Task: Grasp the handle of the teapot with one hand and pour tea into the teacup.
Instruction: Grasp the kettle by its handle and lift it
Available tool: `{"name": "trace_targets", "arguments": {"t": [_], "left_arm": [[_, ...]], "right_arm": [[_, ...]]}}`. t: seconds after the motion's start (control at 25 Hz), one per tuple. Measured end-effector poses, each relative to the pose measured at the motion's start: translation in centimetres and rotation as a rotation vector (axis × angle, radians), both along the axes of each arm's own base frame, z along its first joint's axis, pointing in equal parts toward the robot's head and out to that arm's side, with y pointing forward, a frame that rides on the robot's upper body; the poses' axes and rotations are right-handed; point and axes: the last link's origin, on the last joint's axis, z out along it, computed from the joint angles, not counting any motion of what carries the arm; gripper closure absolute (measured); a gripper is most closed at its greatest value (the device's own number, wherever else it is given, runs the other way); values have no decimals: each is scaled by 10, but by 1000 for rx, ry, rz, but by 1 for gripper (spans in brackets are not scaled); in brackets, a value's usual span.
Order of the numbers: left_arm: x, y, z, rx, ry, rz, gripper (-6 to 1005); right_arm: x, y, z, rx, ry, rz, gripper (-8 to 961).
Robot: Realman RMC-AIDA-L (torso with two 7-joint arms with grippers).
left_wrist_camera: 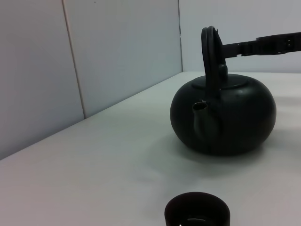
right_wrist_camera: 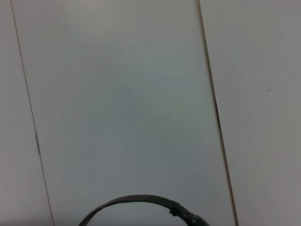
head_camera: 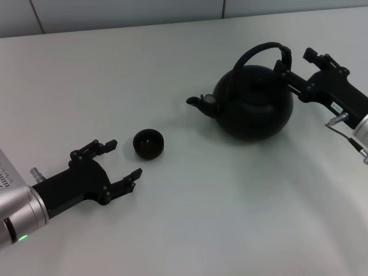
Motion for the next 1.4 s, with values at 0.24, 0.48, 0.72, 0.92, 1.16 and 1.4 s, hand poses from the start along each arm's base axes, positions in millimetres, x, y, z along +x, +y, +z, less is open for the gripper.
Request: {"name": "trace_targets", "arguments": {"t": [0.24, 0.48, 0.72, 0.92, 1.16, 1.4], "left_arm": [[0, 0, 0, 0, 0, 0, 198], [-1, -1, 0, 0, 0, 2, 198], [-1, -1, 0, -1, -2, 8, 198], [-1, -1, 1, -2, -1, 8, 198], [-2, -1, 1, -2, 2, 8, 198], [-3, -1, 1, -2, 2, 11, 198]], "right_arm": [[-7, 8, -8, -36, -12, 8, 168], [-6, 6, -9, -41, -14, 6, 276], [-4, 6, -7, -25, -22, 3, 531], [-8, 7, -11, -13, -62, 29, 843], [-13, 9, -10, -5, -78, 62, 856], [-22, 11, -1, 36, -106, 142, 856]]}}
